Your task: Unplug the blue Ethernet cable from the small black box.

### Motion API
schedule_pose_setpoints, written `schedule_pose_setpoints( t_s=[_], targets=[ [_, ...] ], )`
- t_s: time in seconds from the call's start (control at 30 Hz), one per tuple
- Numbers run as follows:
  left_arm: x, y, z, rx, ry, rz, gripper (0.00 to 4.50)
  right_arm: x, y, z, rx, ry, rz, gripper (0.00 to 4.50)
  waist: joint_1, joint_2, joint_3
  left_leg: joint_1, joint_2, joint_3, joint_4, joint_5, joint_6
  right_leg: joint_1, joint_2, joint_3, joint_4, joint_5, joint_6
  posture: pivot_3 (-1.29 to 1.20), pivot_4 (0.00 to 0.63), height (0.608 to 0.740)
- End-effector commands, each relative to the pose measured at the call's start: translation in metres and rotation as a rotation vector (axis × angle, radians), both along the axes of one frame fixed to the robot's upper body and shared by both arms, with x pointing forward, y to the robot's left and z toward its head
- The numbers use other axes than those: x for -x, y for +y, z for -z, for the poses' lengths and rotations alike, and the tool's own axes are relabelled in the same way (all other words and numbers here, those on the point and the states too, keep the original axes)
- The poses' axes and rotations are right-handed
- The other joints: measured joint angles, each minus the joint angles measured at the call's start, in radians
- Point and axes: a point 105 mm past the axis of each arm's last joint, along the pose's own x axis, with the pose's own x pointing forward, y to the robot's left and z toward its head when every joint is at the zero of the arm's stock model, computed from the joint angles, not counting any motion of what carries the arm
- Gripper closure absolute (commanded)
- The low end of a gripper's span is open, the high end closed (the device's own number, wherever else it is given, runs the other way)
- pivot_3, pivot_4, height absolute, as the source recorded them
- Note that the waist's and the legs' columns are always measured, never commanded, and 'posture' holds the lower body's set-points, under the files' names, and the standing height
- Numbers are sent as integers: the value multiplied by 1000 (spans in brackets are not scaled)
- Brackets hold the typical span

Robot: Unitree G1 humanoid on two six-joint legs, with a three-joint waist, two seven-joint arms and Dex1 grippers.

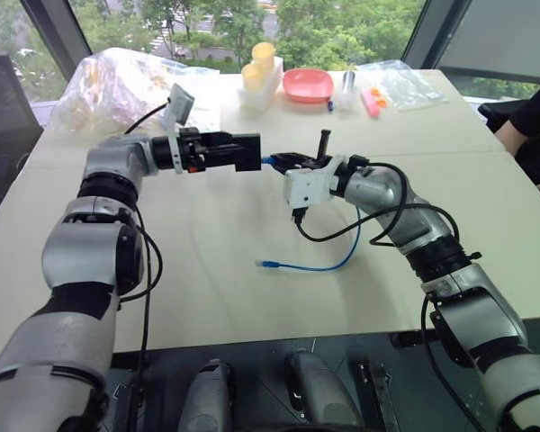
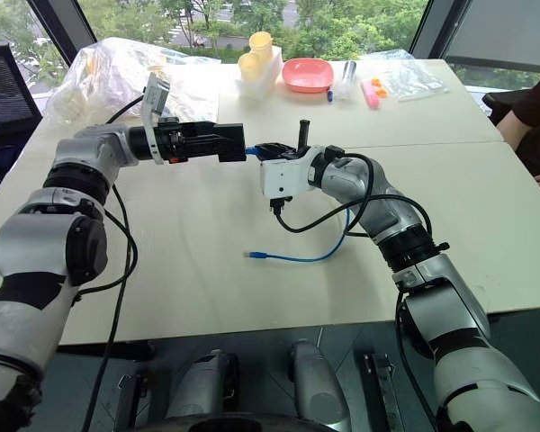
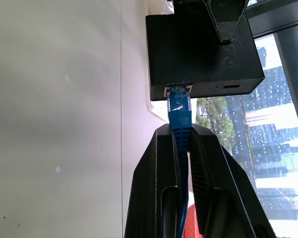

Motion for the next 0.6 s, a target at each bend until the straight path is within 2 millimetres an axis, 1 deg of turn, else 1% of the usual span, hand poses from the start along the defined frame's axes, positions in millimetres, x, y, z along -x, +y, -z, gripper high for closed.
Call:
schedule_pose_setpoints(
  t_s=[0.03, 0.1, 0.13, 0.17, 0.27, 0.33, 0.5, 0.53, 0.6],
  targets=[
    [0, -6, -20, 36, -59, 19, 259, 5, 5, -24, -49, -58, -28, 4489, 0, 0, 0, 0, 0, 0, 0, 0, 0, 0, 0, 0, 0, 0, 0, 0, 150, 740],
    [1, -9, -22, 45, -59, 34, 818, 6, 7, -24, -47, -55, -37, 4500, -1, 0, 0, 0, 0, 0, 0, 0, 0, 0, 0, 0, 0, 0, 0, 0, 150, 740],
    [1, -10, -23, 50, -59, 38, 1337, 7, 8, -23, -46, -54, -40, 4500, -1, 0, 0, 0, 0, 0, 0, 0, 0, 0, 0, 0, 0, 0, 0, 0, 150, 740],
    [1, -11, -24, 53, -59, 39, 1743, 7, 9, -23, -45, -53, -41, 4500, -1, 0, 0, 0, 0, 0, 0, 0, 0, 0, 0, 0, 0, 0, 0, 0, 150, 740],
    [0, -12, -23, 46, -61, 35, 3161, 7, 9, -23, -39, -58, -38, 4500, -1, 0, 0, 0, 0, 0, 0, 0, 0, 0, 0, 0, 0, 0, 0, 0, 150, 740],
    [0, -12, -21, 37, -56, 36, 3998, 7, 9, -20, -24, -46, -37, 4500, -2, 0, 0, 0, 0, 0, 0, 0, 0, 0, 0, 0, 0, 0, 0, 0, 150, 740],
    [2, -12, -20, 30, -47, 49, 3985, 5, 7, -15, -32, 21, -31, 4500, -2, 0, 0, 0, 0, 0, 0, 0, 0, 0, 0, 0, 0, 0, 0, 0, 150, 740],
    [2, -12, -20, 31, -48, 50, 3985, 5, 4, -14, -48, 59, -28, 3612, -1, 0, 0, 0, 0, 0, 0, 0, 0, 0, 0, 0, 0, 0, 0, 0, 150, 740],
    [4, -11, -18, 24, -45, 61, 3985, 3, -10, -10, -64, 150, 13, 2721, -1, 0, 0, 0, 0, 0, 0, 0, 0, 0, 0, 0, 0, 0, 0, 0, 150, 740]
  ],
)
